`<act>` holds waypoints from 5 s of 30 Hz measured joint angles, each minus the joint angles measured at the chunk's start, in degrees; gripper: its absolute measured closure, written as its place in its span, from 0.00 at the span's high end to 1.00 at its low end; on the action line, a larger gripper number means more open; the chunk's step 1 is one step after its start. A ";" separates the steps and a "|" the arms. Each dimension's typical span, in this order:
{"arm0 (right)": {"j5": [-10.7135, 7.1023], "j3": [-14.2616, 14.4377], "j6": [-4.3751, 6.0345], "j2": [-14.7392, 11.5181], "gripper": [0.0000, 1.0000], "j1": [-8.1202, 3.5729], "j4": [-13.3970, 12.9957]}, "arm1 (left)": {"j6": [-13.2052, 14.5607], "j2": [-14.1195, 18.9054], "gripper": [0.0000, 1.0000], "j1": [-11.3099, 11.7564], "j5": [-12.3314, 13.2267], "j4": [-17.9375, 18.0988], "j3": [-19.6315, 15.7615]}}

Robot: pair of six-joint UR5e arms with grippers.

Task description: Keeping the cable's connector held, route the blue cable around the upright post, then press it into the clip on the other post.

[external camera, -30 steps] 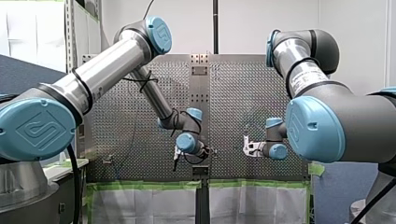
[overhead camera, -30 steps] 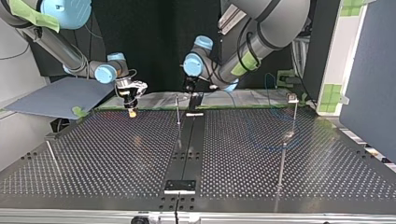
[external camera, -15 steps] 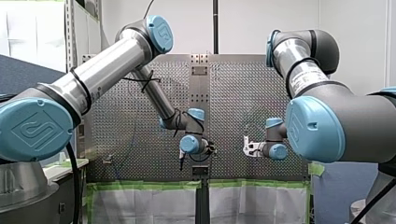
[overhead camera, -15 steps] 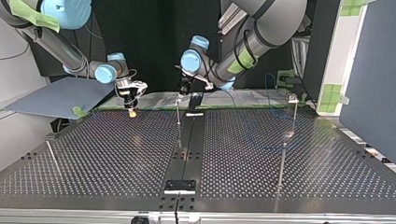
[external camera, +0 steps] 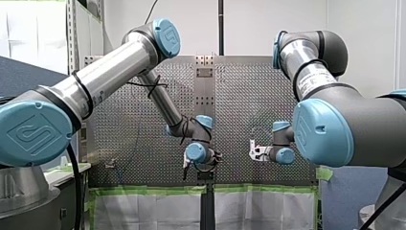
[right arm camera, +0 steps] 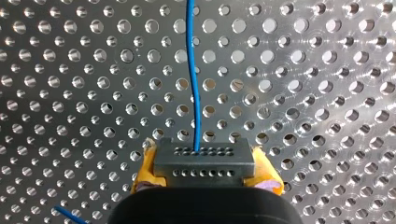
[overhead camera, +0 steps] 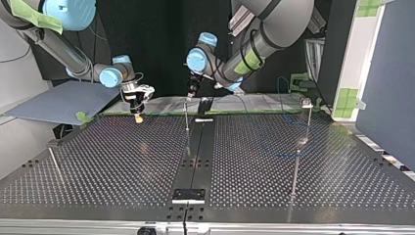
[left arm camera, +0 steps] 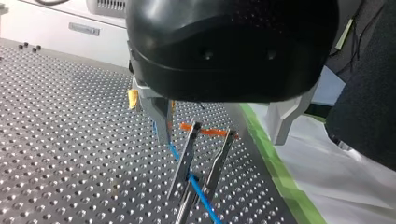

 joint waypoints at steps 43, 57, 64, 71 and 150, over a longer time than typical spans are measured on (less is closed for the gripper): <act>-0.03 0.00 0.00 0.05 0.00 -0.18 0.01 | -2.99 -0.04 0.99 -0.72 0.01 2.12 0.01; -0.17 0.00 0.00 0.15 0.00 -0.24 0.02 | -1.07 0.42 0.99 -1.24 -0.51 0.33 -0.89; -0.18 0.00 0.00 0.17 0.00 -0.47 0.09 | 1.74 3.31 0.99 -1.77 -2.40 1.93 -4.08; -0.18 0.00 0.00 0.17 0.00 -0.58 0.10 | -0.37 6.55 0.99 -2.86 -4.19 4.89 -7.32; -0.18 0.00 -0.44 1.06 0.00 -1.32 1.24 | -20.90 40.20 0.99 -2.74 -10.18 6.66 -40.97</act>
